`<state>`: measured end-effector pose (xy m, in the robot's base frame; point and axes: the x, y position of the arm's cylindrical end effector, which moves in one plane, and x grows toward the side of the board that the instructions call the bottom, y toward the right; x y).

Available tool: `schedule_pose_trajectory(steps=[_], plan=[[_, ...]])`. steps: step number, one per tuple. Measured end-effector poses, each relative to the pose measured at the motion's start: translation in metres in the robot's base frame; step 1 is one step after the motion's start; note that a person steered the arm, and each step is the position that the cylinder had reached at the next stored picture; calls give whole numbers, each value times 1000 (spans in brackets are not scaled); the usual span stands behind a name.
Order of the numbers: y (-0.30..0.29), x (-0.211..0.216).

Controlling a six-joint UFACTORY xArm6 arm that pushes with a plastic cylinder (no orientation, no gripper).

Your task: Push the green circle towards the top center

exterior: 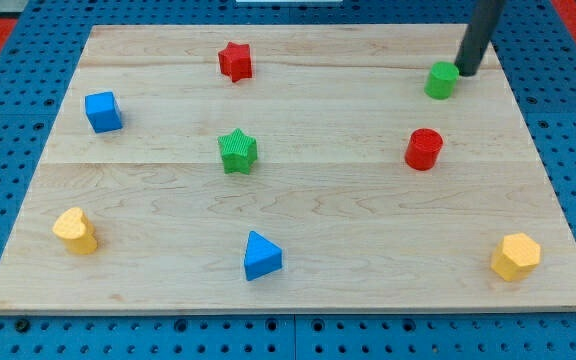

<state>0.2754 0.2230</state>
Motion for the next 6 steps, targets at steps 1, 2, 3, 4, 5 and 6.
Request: schedule_pose_trajectory(steps=[1,2,3,4,5,6], plan=[[-23,6],[-6,50],[13,94],[-19,80],[-38,53],[-112,52]])
